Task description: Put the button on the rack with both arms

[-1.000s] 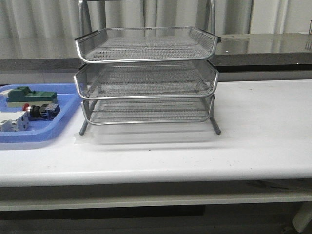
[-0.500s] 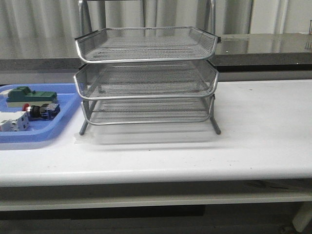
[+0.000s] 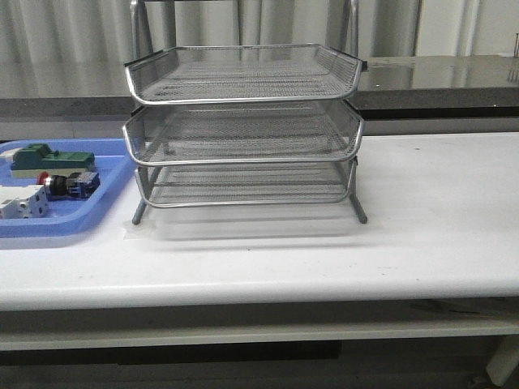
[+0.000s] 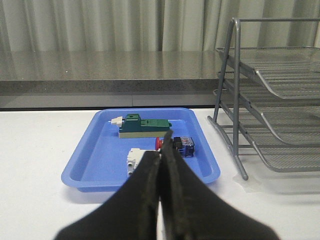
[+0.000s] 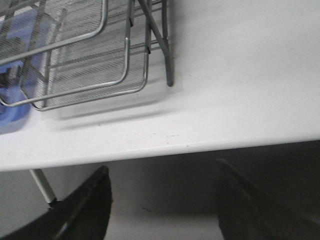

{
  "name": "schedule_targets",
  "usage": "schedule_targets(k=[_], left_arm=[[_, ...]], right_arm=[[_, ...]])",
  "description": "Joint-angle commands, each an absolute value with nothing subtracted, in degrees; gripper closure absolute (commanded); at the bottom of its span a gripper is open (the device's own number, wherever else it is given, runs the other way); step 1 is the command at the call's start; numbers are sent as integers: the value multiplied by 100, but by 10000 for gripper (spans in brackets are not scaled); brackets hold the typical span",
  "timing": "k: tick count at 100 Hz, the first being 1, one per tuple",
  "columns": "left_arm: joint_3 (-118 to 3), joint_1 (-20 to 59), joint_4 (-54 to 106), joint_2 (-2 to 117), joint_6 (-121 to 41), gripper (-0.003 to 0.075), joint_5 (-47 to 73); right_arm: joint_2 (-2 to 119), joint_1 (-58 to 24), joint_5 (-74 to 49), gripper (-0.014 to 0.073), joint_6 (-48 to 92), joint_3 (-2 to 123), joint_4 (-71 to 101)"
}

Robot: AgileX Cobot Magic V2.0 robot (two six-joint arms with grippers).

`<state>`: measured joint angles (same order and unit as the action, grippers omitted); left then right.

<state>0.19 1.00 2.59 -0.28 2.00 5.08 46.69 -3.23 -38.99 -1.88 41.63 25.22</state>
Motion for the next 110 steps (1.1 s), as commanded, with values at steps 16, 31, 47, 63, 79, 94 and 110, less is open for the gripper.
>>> schedule_targets(k=[16,31,47,63,79,94,110], left_arm=[[213,90,304,-196,194,741,35],[213,90,304,-196,194,741,35],[213,90,304,-196,194,741,35],[213,90,304,-196,194,741,35],[213,90,304,-196,194,741,35],[213,90,304,-196,194,741,35],[213,90,304,-196,194,741,35]], right_arm=[[5490,-280,-2806,126,963,4364,4501],[6191,-280,-2785,126,2518,4364,6342],[7053,-280,-2834,126,4081,4364,8116],[7899,-280,-2979,126,5104,4365,9193],[8618,-280,-3303,126,5528,4534,9561],[9112,-280,-3588,126,5615,4849,9661],[9500,-388,-3735,126,5614,5246,9687]])
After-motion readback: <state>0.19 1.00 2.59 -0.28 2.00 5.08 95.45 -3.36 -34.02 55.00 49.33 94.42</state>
